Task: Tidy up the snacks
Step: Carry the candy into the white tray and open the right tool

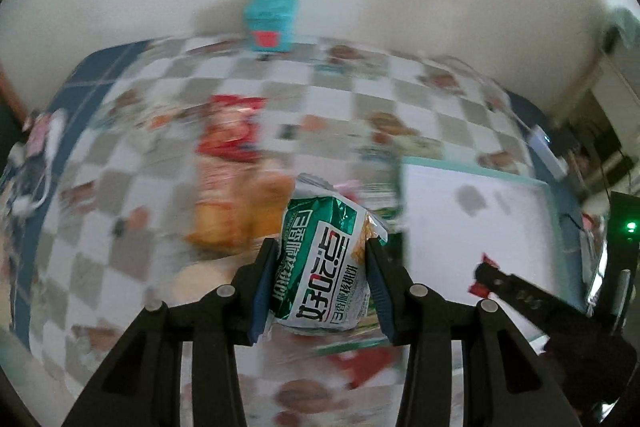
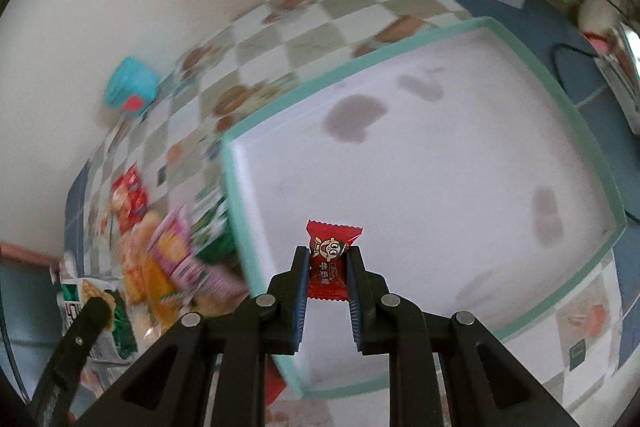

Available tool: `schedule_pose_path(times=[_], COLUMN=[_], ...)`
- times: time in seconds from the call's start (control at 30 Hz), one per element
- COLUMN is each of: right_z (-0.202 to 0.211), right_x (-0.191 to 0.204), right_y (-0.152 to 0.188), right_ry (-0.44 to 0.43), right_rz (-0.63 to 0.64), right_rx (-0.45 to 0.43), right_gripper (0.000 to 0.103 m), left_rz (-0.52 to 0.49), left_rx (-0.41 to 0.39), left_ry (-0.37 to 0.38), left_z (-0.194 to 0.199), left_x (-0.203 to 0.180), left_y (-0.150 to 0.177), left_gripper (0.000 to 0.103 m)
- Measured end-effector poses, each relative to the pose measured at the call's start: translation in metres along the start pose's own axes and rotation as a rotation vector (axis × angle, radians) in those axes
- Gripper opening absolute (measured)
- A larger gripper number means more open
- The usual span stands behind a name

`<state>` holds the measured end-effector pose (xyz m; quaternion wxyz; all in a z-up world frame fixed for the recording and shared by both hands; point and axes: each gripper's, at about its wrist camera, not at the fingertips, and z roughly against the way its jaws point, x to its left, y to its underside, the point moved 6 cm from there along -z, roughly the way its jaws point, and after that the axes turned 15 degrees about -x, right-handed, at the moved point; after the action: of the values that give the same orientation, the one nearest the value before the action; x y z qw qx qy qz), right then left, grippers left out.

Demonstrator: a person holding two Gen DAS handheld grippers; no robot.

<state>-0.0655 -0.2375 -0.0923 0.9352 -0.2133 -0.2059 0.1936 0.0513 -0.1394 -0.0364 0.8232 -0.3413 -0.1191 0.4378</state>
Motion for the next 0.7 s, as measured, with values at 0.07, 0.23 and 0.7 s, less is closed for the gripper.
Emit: schedule_pose_path(times=[0.07,0.23,0.7], right_z=[-0.004,-0.016,-0.033], right_x=[-0.017,-0.054,-0.100], right_y=[-0.006,-0.020,-0.053], right_ry=[0.023,0.087,0.162], right_rz=[-0.040,-0.120,-0.203], right_rx=[0.005,0.004,-0.055], right_gripper=[0.019,0.019,0.022], left_rz=[-0.016,-0.039,-0.094], left_rx=[0.013,0.041,0.076], left_ry=[0.025,0.107,0.151], left_z=[-0.009,-0.035,-0.085], left_x=[-0.022,-0.072,-0.124], left_y=[-0.001,-0.004,-0.003], left_gripper=[0.045,0.045,0.062])
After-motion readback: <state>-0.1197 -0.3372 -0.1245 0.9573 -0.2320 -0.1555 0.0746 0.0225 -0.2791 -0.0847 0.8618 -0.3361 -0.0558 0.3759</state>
